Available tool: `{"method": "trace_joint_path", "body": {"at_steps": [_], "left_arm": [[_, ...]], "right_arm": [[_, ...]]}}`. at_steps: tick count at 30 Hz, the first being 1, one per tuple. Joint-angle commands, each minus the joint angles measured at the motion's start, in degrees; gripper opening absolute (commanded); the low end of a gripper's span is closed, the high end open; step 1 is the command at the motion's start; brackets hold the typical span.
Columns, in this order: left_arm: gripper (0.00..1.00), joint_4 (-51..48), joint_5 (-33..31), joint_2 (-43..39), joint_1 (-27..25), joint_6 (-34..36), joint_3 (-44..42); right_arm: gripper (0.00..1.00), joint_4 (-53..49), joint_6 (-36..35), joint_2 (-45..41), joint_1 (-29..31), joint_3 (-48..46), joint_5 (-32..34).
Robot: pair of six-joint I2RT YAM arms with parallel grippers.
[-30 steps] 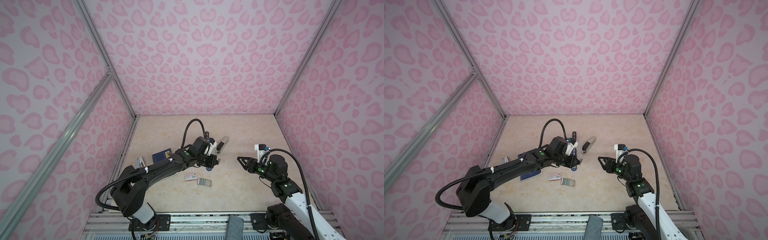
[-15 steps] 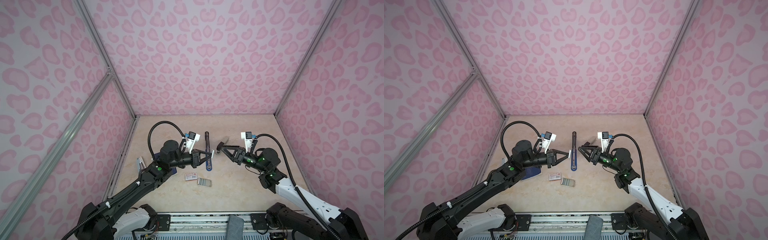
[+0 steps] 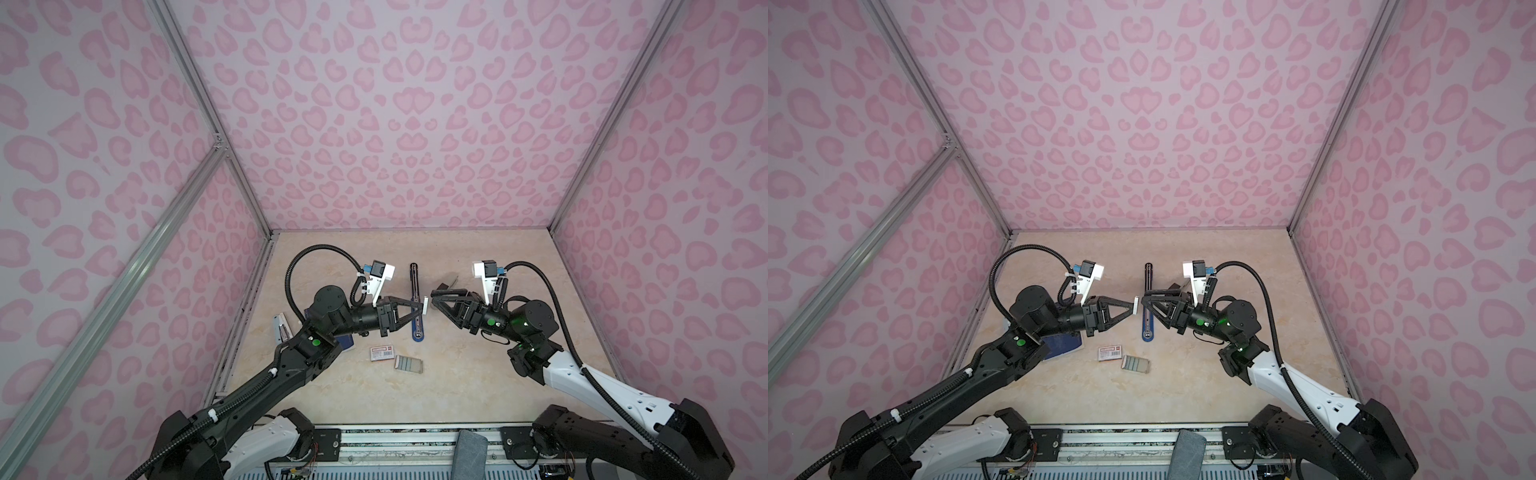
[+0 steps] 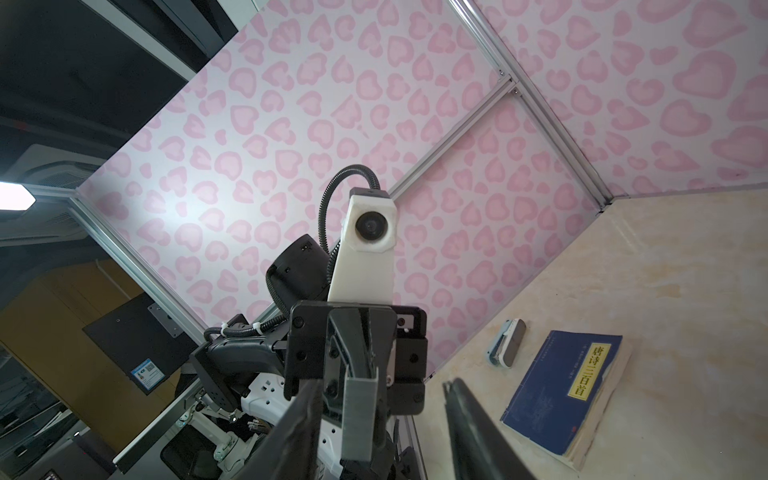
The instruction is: Load the staples into the stapler
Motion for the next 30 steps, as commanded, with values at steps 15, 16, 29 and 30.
{"method": "trace_joint_path", "body": {"at_steps": [15, 16, 29, 30], "left_arm": [[0.03, 3.82, 0.6, 1.03, -0.03, -1.0, -0.52], [0.03, 3.83, 0.61, 0.99, -0.03, -0.93, -0.58], [0.03, 3.56, 0.0, 1.03, -0.03, -0.66, -0.87], [0.03, 3.56, -0.01, 1.03, -0.03, -0.68, -0.78]], "right_arm": [[0.38, 3.21, -0.12, 3.04, 1.81, 1.76, -2.1], [0.36, 3.59, 0.0, 3.2, 1.8, 1.66, -2.23], [0.2, 6.34, 1.6, 4.27, 1.83, 1.26, -3.46], [0.19, 6.35, 1.59, 4.2, 1.81, 1.22, -3.59]]}}
